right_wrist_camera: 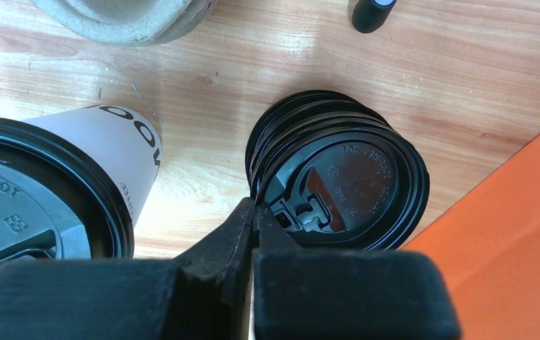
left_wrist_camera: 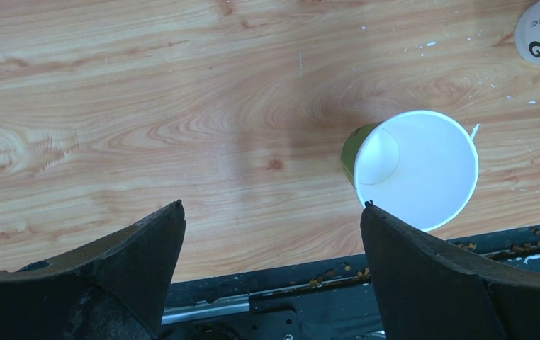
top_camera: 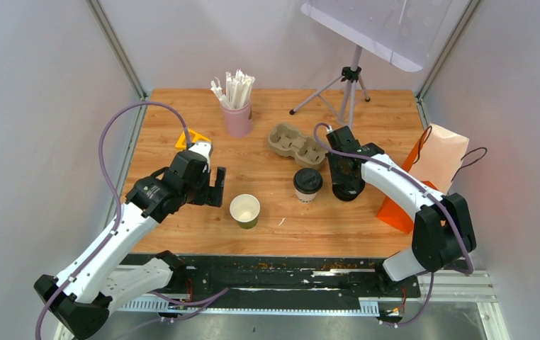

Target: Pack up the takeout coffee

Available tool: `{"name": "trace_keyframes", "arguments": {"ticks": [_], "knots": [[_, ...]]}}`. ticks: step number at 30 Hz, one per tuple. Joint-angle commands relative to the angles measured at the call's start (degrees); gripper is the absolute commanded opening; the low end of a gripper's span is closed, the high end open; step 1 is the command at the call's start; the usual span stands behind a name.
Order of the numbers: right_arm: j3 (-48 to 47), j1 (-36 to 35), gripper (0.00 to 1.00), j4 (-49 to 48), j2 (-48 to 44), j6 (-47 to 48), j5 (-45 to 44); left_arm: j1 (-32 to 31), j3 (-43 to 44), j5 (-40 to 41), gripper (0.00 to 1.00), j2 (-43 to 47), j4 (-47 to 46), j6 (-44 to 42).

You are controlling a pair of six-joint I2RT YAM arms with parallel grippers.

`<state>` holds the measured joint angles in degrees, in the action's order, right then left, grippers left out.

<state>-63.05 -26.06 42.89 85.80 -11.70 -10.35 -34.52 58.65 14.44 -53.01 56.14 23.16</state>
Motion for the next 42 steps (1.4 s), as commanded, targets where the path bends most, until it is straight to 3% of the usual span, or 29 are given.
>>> {"name": "trace_keyframes", "arguments": {"ticks": [1,13,21,26,33,42], "knots": [[-2.6,0.3,0.00,0.9,-2.3,0.7,0.2,-0.2,0.3,-1.1,1.00,0.0,-0.9,-1.2],[-8.2,0.2,0.00,6.2,-8.8,-1.3,3.0,-0.2,2.1,-2.0,1.00,3.3,-3.6,-3.3],[-12.5,0.2,0.00,6.4,-15.0,-5.3,14.8,-0.1,3.5,-9.7,0.99,6.3,-10.2,-8.4],[-9.5,-2.1,0.00,-2.6,-20.9,-12.6,28.5,-0.2,-4.2,-25.4,1.00,13.6,-26.5,-15.6],[-3.0,-10.6,0.00,-18.4,-26.9,-24.6,34.2,-0.2,-21.0,-34.0,1.00,28.9,-52.4,-16.5],[-1.5,-20.6,0.00,-32.4,-24.2,-32.6,35.7,-0.2,-25.7,-42.9,1.00,29.0,-60.5,-21.4]]}}
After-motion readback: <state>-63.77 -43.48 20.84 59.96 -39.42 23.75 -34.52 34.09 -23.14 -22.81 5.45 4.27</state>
